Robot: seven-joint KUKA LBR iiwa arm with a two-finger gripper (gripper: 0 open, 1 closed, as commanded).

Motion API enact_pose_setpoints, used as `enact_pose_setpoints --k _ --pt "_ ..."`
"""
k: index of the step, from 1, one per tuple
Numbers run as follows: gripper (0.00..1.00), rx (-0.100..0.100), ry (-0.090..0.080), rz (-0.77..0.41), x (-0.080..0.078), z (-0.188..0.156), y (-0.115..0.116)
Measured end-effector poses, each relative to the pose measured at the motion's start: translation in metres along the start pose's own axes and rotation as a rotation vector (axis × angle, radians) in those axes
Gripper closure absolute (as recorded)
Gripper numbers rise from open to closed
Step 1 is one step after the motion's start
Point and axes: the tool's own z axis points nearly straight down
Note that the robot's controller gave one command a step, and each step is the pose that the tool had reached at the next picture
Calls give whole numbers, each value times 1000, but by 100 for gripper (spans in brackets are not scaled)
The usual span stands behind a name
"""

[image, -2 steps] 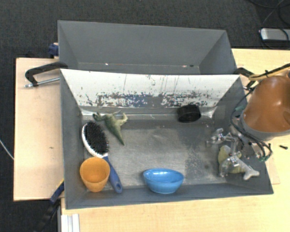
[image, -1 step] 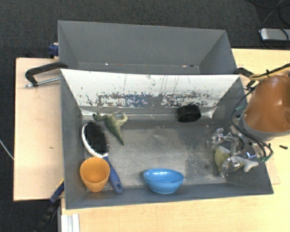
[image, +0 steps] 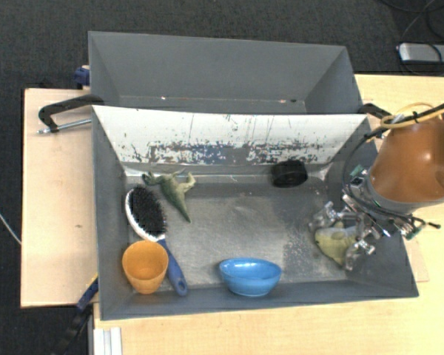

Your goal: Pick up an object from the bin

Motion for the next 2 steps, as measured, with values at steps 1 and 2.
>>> enact_pose_setpoints --k 1,2 --pt "0 14 -3 -229 2 -137 4" --pt "0 -2 4 -282 -39 -39 -4"
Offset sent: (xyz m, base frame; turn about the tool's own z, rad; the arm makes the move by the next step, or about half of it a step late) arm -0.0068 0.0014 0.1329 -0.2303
